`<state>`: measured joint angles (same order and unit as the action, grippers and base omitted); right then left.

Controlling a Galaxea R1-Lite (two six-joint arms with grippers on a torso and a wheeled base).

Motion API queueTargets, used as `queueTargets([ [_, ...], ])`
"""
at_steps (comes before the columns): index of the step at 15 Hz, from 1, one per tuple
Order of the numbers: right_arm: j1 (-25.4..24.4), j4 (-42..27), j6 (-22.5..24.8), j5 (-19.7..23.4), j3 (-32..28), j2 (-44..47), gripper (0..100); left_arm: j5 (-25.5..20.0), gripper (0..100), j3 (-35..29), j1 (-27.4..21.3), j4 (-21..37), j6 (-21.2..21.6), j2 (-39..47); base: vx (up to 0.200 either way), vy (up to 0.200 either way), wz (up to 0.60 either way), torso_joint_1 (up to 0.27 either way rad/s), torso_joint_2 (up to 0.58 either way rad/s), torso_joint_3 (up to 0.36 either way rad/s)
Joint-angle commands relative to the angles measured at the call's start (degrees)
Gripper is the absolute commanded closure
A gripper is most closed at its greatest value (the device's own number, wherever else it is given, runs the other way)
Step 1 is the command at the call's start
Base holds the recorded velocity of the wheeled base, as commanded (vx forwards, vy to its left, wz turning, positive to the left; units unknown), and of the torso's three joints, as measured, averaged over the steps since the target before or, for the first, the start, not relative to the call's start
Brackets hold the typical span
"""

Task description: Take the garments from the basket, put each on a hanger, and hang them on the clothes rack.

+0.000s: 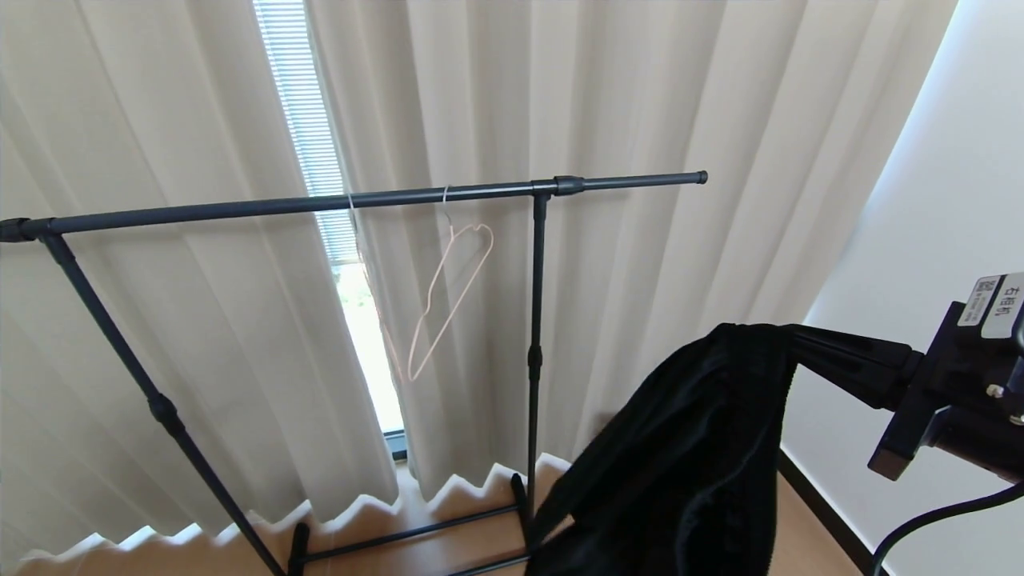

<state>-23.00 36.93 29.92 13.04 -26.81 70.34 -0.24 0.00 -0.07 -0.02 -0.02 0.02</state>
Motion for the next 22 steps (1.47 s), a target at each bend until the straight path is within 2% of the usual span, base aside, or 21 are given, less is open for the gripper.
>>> queueTargets([
  [1, 0.0, 0.7, 0.0, 0.1, 0.2, 0.0, 100, 0.1, 0, 0.0, 0.0, 0.0, 0.0, 0.1, -0.200, 0.000, 0.00, -0.007, 0.01, 0.002],
  [4, 0.1, 0.9, 0.1, 0.0, 0.1, 0.1, 100, 0.0, 0, 0.0, 0.0, 0.0, 0.0, 0.0, -0.133, 0.000, 0.00, -0.003, 0.00, 0.003],
  [7, 0.1, 0.9, 0.1, 0.0, 0.3, 0.0, 100, 0.0, 0, 0.0, 0.0, 0.0, 0.0, 0.0, 0.000, 0.000, 0.60, -0.007, 0.00, 0.002],
  [22, 0.1, 3.3, 0.1, 0.1, 1.5, 0.1, 100, -0.4, 0, 0.0, 0.0, 0.0, 0.3, 0.0, 0.000, 0.000, 0.00, 0.000, 0.00, 0.000],
])
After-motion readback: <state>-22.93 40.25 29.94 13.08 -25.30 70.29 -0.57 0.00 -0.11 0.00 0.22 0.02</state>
